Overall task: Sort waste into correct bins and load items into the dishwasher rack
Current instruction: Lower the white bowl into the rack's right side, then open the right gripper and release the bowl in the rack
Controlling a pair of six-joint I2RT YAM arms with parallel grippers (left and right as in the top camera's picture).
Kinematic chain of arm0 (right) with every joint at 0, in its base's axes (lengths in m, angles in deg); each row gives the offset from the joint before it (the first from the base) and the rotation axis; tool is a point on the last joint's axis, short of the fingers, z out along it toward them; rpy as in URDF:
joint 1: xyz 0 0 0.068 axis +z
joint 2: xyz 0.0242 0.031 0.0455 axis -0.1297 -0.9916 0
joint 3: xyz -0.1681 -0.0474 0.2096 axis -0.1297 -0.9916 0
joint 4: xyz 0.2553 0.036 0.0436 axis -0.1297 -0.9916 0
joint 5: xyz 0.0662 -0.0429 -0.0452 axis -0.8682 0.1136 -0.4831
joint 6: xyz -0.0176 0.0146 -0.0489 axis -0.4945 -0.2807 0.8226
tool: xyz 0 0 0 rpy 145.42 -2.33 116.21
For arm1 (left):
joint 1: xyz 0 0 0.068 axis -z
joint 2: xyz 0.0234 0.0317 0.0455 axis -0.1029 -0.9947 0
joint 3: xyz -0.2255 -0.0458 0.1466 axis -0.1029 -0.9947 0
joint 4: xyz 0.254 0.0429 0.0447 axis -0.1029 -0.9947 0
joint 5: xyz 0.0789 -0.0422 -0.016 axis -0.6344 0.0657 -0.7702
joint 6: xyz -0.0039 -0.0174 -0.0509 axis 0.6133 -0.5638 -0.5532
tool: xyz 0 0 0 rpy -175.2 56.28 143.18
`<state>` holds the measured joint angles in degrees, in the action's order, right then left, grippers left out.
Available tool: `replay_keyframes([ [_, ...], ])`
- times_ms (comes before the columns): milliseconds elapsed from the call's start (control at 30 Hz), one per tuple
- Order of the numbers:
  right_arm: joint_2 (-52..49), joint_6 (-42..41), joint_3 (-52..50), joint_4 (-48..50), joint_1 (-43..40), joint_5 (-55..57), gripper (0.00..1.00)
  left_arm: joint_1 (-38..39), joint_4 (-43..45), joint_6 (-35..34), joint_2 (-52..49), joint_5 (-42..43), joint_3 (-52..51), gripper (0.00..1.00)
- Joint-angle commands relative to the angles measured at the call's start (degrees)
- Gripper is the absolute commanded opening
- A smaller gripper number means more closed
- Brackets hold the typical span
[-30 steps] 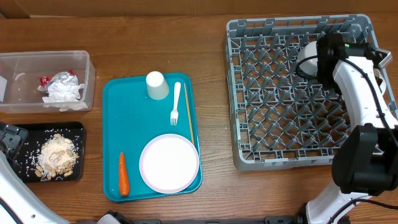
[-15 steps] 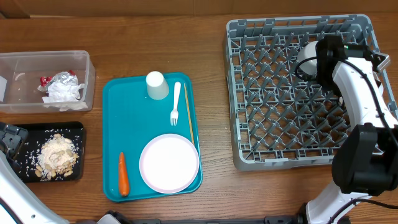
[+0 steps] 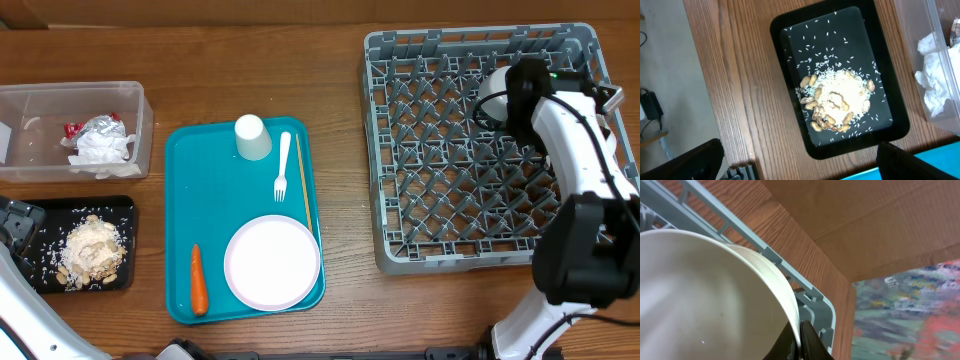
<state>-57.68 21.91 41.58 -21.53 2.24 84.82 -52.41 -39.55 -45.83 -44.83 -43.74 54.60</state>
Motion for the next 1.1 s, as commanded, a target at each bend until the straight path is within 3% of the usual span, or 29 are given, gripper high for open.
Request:
replay_keyframes([
  [0, -3.96, 0.31, -0.28, 0.11, 1.40, 4.22, 0.04, -0.07, 0.00, -0.59, -0.20, 0.24, 1.18, 1.00],
  [233, -4.92, 0.79, -0.26, 0.61, 3.74, 5.01, 0.05, -0.07, 0.00, -0.59, -0.20, 0.24, 1.18, 1.00],
  [433, -4.92, 2.03, -0.26, 0.55, 6.40, 3.80, 0.19, -0.07, 0.00, -0.59, -0.20, 0.24, 1.18, 1.00],
  [567, -4.92, 5.03, -0.11, 1.22, 6.99, -2.93, 0.30, -0.07, 0.00, -0.59, -0.20, 0.24, 1.18, 1.00],
  [733, -4.85, 5.07, 3.58, -0.46, 6.97, -11.15, 0.33, -0.07, 0.00, -0.59, -0.20, 0.24, 1.18, 1.00],
  [833, -4.85, 6.01, 9.22, -2.84, 6.97, -14.84, 0.34, -0.07, 0.00, -0.59, -0.20, 0.24, 1.18, 1.00],
  [967, -4.85, 13.35, 19.02, -3.39, 6.97, -27.56, 0.38, -0.07, 0.00, -0.59, -0.20, 0.22, 1.18, 1.00],
  [1000, -4.85, 14.69, 21.64, -3.45, 6.97, -31.89, 0.41, -0.07, 0.00, -0.59, -0.20, 0.24, 1.18, 1.00],
  [1067, -4.85, 15.61, 26.62, -4.07, 6.97, -39.80, 0.68, -0.07, 0.00, -0.59, -0.20, 0.24, 1.18, 1.00],
])
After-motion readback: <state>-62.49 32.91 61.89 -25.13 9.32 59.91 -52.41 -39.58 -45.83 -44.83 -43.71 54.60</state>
